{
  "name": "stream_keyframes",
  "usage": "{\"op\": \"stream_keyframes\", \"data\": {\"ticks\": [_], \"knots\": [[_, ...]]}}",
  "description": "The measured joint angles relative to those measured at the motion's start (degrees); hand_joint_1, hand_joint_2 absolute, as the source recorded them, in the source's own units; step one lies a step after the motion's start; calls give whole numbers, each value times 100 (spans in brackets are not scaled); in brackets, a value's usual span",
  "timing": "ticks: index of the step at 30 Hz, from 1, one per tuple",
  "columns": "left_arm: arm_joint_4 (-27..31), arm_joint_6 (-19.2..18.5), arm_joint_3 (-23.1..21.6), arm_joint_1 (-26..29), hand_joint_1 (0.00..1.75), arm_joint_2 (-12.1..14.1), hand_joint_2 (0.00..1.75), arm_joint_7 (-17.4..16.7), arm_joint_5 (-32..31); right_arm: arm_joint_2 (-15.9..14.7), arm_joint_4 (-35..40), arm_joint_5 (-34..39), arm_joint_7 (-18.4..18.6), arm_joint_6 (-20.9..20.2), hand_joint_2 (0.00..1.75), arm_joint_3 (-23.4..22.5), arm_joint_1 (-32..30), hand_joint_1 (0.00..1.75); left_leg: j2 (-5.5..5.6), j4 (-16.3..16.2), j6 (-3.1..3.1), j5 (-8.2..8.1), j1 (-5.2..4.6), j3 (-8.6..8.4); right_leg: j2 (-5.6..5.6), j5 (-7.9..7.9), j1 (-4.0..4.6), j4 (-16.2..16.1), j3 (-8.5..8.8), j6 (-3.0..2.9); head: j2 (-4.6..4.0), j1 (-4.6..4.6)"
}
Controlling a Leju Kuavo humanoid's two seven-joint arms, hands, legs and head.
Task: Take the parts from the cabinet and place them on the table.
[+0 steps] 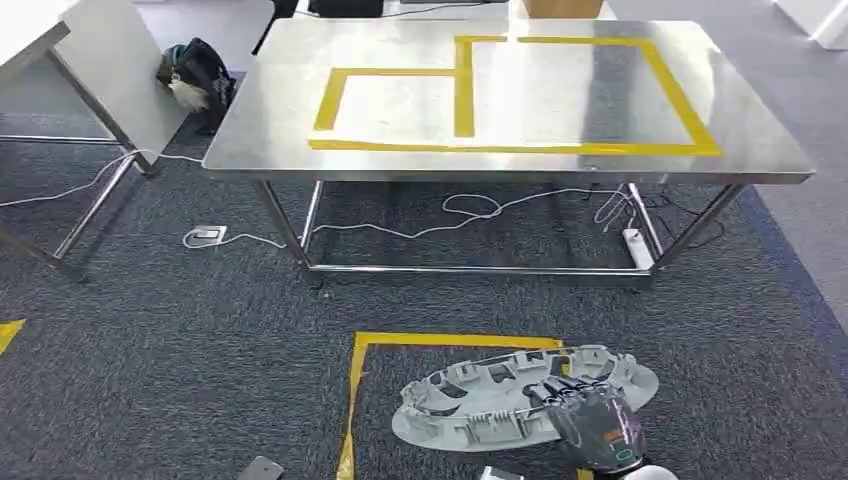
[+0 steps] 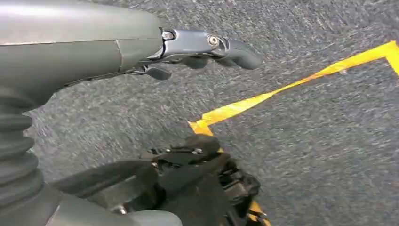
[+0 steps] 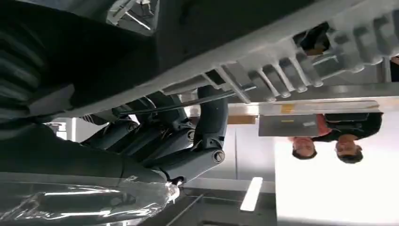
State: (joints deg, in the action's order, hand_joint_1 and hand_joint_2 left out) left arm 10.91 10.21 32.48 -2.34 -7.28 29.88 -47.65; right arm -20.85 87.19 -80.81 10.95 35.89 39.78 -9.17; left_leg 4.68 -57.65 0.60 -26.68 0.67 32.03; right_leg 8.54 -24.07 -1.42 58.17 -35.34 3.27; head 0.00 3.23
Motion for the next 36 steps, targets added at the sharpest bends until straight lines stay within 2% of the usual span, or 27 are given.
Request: {"op": "stream_keyframes", "data": {"ticks": [1,2,3,4,5,7,8,9,10,11,12,13,17,19,20,22,23,24,25,27,28,29,32,33,34,35,36], "knots": [[0,0,2,-1,0,4,175,0,0,0,0,0,0,0,175,2,-25,175,-78,6,-48,22,-10,-7,79,31,-17,-47,-14,54,0,14],[0,0,2,-7,0,-2,175,0,0,0,0,0,0,2,175,2,-39,175,-187,71,-106,60,39,-16,76,29,-22,-25,-78,78,0,0],[2,0,7,-24,0,0,175,2,0,9,0,0,0,2,175,7,-43,175,-243,77,-145,62,23,-22,-315,-80,34,119,-138,84,0,54],[0,0,7,-24,0,-4,175,2,0,9,0,0,-9,0,175,7,-29,175,-314,77,-172,58,6,-23,-585,-273,41,426,-288,96,0,83],[0,-2,7,-9,0,-4,175,2,0,9,0,2,-9,0,175,7,-9,175,-408,75,-179,53,-18,-26,-752,-535,38,955,-531,109,0,79],[2,-2,7,22,0,0,175,0,0,11,0,2,-9,0,175,7,-10,175,-587,72,-198,40,-46,-28,-825,-827,36,1768,-904,117,0,77],[2,-2,9,24,0,0,175,0,0,11,-2,2,-9,0,175,7,-16,175,-667,71,-204,33,-51,-35,-825,-786,37,1826,-927,119,0,72],[2,-2,9,18,0,0,175,0,0,11,-2,0,-9,0,175,7,-16,175,-746,71,-201,21,-54,-47,-832,-613,38,1592,-784,113,0,77],[0,-2,9,12,0,-4,175,0,0,11,-2,2,-7,0,175,4,-16,175,-817,71,-188,5,-54,-72,-870,-374,39,1108,-505,98,0,74],[2,-2,9,9,0,-11,175,0,0,11,-2,2,-7,0,175,2,-17,175,-881,71,-168,-21,-54,-110,-1000,-144,44,518,-156,85,0,77],[2,-2,11,10,0,-11,175,0,0,11,-2,2,-7,0,175,2,-9,175,-933,67,-135,-46,-72,-149,-1293,-95,68,83,85,75,0,77],[2,0,11,7,0,-7,175,0,0,11,-2,2,-9,0,175,2,4,175,-989,56,-97,-74,-117,-154,-1334,-120,101,52,165,20,0,66],[2,0,11,-14,0,-4,175,0,0,11,0,2,-7,2,175,2,-5,175,-1205,95,6,-84,-107,-219,-1032,-76,95,28,102,-116,0,66],[2,0,11,-31,0,-2,175,2,0,13,0,2,-4,2,175,2,-2,175,-746,-230,67,-349,-72,-94,-918,-50,51,8,103,-171,0,3],[2,0,11,-27,0,-2,175,2,0,11,0,2,-4,2,175,-2,4,175,-595,-690,83,-596,-62,127,-844,-44,45,8,85,-193,0,0],[2,-2,15,-2,0,-2,175,0,0,13,0,2,0,0,175,-2,13,175,-510,-1605,97,-950,-58,597,-677,-35,48,8,54,-213,0,-6],[2,-2,20,12,0,-2,175,0,0,13,0,2,-2,0,175,2,2,175,-495,-1739,92,-918,-58,689,-584,-29,49,8,50,-212,0,-2],[2,-11,24,16,0,-2,175,2,0,13,0,2,-2,-2,175,7,-3,175,-483,-1618,82,-750,-57,650,-497,-23,48,9,52,-205,0,-4],[2,-13,28,15,0,-2,175,2,0,13,0,-49,34,-45,175,11,3,175,-467,-1291,66,-497,-55,515,-433,-16,46,10,54,-194,0,-4],[2,-2,46,-3,0,11,175,0,0,13,-2,-453,320,-265,175,0,14,175,-409,-273,38,32,-50,50,-338,-7,43,11,66,-167,0,-24],[2,4,48,-17,0,11,175,0,0,7,-22,-661,501,-284,175,11,32,175,-346,-16,32,22,-49,-27,-306,-10,86,55,45,-126,0,-44],[2,9,48,-41,0,9,175,0,0,-2,-67,-808,705,-278,175,35,64,175,-345,20,5,1,-36,-15,-278,-2,83,52,7,-101,2,-42],[2,18,50,-20,0,22,175,-2,-2,-9,-203,-887,940,-269,175,140,136,175,-370,48,-104,51,-51,-5,-251,51,60,-19,1,10,0,-46],[2,20,57,-26,0,28,175,0,-4,-33,-236,-894,964,-267,175,159,137,175,-400,80,-146,81,-23,-13,-367,2,61,37,-55,21,0,-48],[2,22,57,-27,0,28,175,0,-7,-33,-258,-901,975,-264,175,193,165,175,-402,81,-184,86,-23,-14,-603,-166,89,254,-144,45,0,16],[2,22,57,-24,0,28,175,0,-7,-33,-284,-903,975,-264,175,244,201,175,-414,80,-197,83,-26,-10,-740,-408,82,683,-332,74,0,29],[2,22,57,-10,0,31,175,0,-7,-33,-306,-903,975,-264,175,276,215,175,-440,79,-203,81,-34,-10,-796,-643,75,1206,-557,88,0,15]]}}
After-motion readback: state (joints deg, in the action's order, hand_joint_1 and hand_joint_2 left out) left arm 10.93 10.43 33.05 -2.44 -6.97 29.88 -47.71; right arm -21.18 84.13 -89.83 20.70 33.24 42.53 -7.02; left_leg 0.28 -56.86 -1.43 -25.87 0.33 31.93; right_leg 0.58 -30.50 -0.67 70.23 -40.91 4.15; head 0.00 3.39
